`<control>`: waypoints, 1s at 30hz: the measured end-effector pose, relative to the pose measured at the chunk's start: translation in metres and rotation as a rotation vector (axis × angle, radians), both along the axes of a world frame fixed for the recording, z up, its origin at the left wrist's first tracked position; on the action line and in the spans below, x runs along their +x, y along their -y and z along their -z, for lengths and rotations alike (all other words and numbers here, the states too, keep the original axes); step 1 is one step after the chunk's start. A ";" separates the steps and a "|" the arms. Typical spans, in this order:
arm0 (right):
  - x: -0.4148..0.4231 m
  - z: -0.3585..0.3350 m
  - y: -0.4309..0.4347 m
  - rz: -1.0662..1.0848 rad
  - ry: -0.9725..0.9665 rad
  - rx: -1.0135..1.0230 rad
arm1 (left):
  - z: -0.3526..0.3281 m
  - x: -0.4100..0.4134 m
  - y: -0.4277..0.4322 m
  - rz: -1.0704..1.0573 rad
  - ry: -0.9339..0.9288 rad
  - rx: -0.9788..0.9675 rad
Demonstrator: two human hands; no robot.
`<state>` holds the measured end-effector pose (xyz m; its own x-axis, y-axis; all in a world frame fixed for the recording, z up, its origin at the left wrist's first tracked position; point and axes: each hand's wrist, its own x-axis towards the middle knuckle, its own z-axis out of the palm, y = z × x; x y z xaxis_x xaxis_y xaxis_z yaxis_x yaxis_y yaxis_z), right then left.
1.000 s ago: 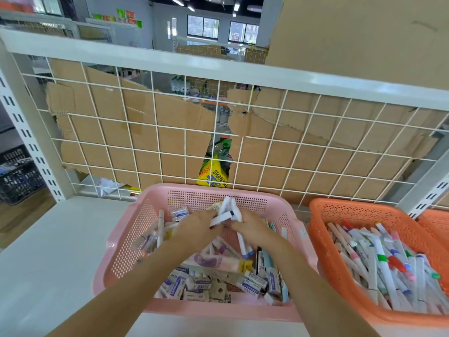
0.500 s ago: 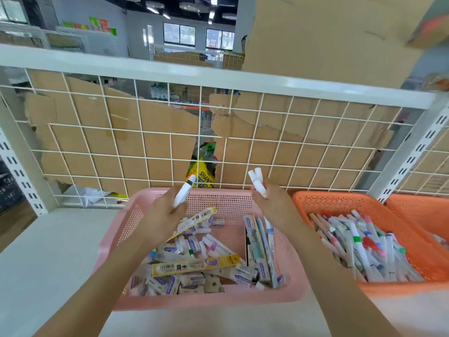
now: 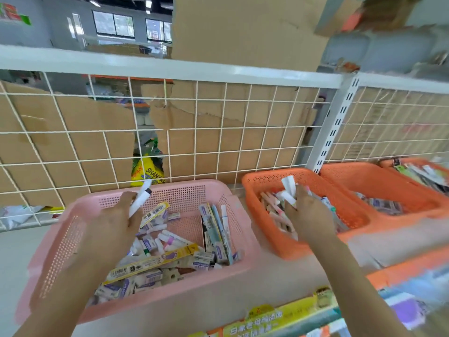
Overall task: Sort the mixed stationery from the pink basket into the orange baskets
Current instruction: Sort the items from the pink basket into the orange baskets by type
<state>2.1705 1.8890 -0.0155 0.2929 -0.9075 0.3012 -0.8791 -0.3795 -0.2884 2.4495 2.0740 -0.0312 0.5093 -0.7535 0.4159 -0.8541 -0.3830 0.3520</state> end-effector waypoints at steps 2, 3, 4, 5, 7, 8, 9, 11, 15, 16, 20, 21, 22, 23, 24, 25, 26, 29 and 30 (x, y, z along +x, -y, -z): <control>-0.019 0.001 0.005 0.048 -0.027 -0.008 | 0.003 -0.009 0.014 -0.019 -0.054 0.026; -0.027 0.001 0.007 0.060 -0.028 -0.011 | 0.003 -0.015 0.021 -0.004 -0.054 0.028; -0.036 0.002 0.011 0.059 -0.013 -0.013 | 0.004 -0.023 0.030 0.031 -0.059 0.018; -0.044 0.002 0.014 0.054 0.010 -0.014 | 0.003 -0.031 0.040 0.068 -0.070 0.002; -0.057 -0.001 0.021 0.045 0.016 -0.035 | 0.001 -0.049 0.061 0.115 -0.080 -0.017; -0.062 -0.003 0.026 0.044 0.002 -0.051 | -0.001 -0.058 0.072 0.142 -0.081 -0.020; -0.066 -0.005 0.031 0.041 -0.002 -0.067 | -0.002 -0.066 0.084 0.171 -0.083 -0.015; -0.073 -0.008 0.043 0.016 0.024 -0.088 | -0.004 -0.085 0.107 0.206 -0.096 -0.005; -0.080 -0.013 0.075 -0.055 0.037 -0.078 | -0.011 -0.133 0.151 0.248 -0.174 -0.012; -0.080 -0.014 0.085 -0.084 0.061 -0.074 | -0.013 -0.145 0.162 0.253 -0.216 -0.022; -0.078 -0.014 0.117 -0.217 0.159 0.009 | -0.017 -0.185 0.208 0.329 -0.456 -0.044; -0.077 -0.012 0.124 -0.252 0.174 0.048 | -0.015 -0.193 0.219 0.350 -0.522 -0.038; -0.076 -0.009 0.129 -0.287 0.188 0.101 | -0.012 -0.201 0.229 0.362 -0.578 -0.024; -0.076 -0.005 0.134 -0.333 0.201 0.152 | -0.007 -0.207 0.237 0.366 -0.610 -0.005; -0.076 0.000 0.138 -0.368 0.205 0.198 | -0.002 -0.212 0.244 0.363 -0.621 0.008; -0.077 0.004 0.142 -0.388 0.197 0.227 | 0.004 -0.217 0.249 0.358 -0.626 0.009; -0.079 0.007 0.145 -0.387 0.168 0.249 | 0.009 -0.220 0.252 0.345 -0.626 0.003; -0.086 0.017 0.156 -0.387 0.114 0.284 | 0.018 -0.226 0.253 0.284 -0.564 0.001; -0.089 0.018 0.159 -0.397 0.098 0.285 | 0.018 -0.227 0.252 0.282 -0.543 -0.007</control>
